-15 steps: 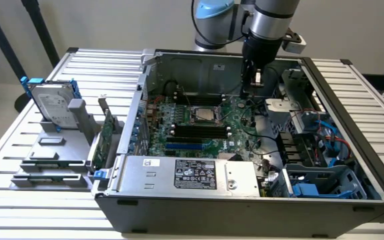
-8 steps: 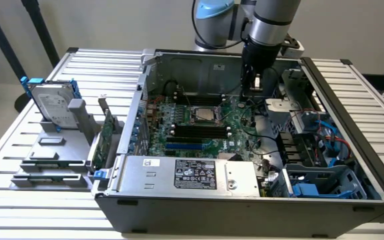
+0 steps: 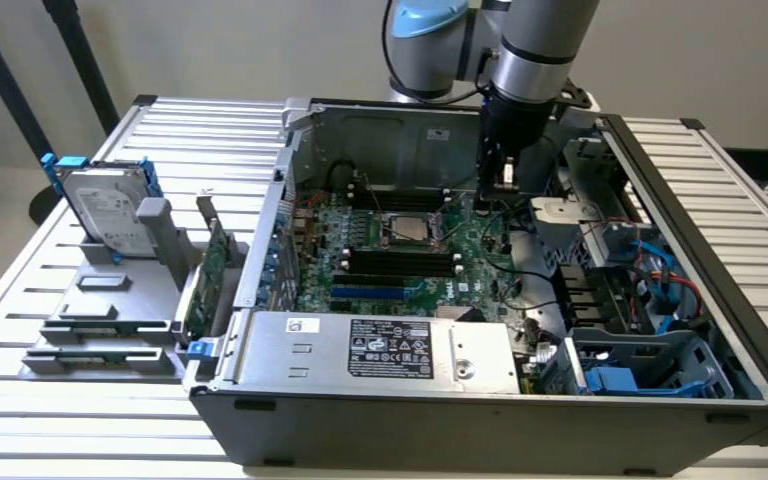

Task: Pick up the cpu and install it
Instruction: 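Close the cpu cover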

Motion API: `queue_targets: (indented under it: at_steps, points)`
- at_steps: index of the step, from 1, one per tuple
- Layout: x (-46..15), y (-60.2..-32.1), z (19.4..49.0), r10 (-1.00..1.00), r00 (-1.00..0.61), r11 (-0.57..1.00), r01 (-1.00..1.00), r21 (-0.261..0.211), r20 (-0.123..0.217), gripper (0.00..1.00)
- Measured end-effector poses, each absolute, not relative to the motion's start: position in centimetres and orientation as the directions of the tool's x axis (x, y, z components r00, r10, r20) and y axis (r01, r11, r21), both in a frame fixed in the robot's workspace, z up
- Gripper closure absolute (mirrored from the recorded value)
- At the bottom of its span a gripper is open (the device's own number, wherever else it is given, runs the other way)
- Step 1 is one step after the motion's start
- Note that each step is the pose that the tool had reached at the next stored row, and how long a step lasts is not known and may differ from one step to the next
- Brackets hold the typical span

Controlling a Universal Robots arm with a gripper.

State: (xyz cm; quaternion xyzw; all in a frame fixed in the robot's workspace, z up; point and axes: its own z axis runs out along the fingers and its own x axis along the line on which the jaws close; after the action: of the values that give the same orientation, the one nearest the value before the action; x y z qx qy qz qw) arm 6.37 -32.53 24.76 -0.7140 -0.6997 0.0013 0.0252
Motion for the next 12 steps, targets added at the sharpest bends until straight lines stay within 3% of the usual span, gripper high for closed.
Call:
queue_targets:
  at_steps: [12]
  points:
    - [5.62,-32.53,24.68,0.999,0.025,-0.019,0.981,-0.192,0.030,0.89]
